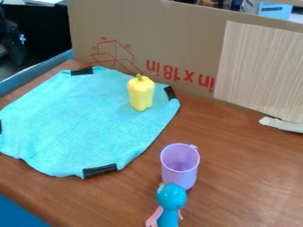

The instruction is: Mettre un objet jaune sure un tissu et enlever le apres

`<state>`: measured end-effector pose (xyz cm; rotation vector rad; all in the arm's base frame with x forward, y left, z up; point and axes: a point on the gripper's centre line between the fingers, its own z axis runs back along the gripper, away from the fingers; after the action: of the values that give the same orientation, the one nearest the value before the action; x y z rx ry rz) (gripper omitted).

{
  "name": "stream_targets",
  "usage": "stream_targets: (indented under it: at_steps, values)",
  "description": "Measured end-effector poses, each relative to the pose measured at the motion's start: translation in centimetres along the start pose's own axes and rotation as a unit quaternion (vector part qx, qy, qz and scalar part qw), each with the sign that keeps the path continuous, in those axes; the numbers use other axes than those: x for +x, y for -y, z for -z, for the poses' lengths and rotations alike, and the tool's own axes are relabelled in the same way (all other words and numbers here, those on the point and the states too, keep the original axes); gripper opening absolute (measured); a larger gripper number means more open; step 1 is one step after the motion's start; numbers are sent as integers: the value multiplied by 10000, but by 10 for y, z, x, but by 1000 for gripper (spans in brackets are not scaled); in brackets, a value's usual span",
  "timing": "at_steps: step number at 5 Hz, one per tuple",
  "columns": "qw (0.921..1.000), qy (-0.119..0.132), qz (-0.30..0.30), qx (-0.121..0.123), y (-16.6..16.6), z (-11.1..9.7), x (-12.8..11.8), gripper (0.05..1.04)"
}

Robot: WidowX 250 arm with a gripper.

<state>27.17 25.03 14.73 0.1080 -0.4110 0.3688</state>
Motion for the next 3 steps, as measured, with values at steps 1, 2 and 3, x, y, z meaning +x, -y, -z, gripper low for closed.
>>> stream_targets:
  at_steps: [1,2,3]
  values:
    - [9998,-148,-22,-90,1,11,-5,999]
    - [9984,-50,405,-390,24,12,1,999]
    - [9972,-79,584,-455,47,13,7,999]
